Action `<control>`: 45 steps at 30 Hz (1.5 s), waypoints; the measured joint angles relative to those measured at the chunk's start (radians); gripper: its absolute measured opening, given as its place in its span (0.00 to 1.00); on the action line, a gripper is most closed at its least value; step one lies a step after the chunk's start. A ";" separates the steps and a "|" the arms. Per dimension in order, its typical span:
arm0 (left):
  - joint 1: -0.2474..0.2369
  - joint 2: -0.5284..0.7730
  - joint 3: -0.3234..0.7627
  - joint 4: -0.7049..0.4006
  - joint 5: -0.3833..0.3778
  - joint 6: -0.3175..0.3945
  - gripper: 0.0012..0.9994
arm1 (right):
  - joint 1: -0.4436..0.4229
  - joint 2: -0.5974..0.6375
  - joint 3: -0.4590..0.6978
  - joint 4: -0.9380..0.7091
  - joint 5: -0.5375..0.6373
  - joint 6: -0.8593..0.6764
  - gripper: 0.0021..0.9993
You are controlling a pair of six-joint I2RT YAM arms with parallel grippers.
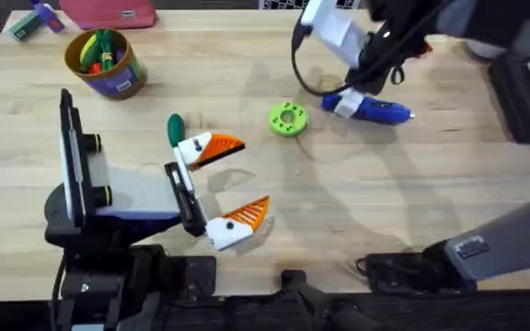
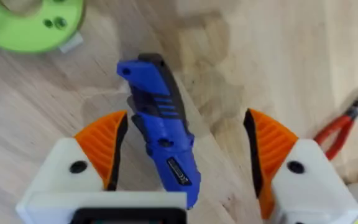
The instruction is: Pick up the gripper from the table and insert it into the empty holder that is missing its gripper. Then pick up a screw, insert it into the mounting hole, and use the screwdriver to tighten it. Finally, clean up the table by picking up the vegetable and placing it into the bucket.
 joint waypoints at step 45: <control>0.000 0.667 0.946 -0.923 -0.933 0.201 0.99 | 0.003 -0.684 -0.116 -0.159 -0.381 0.757 0.99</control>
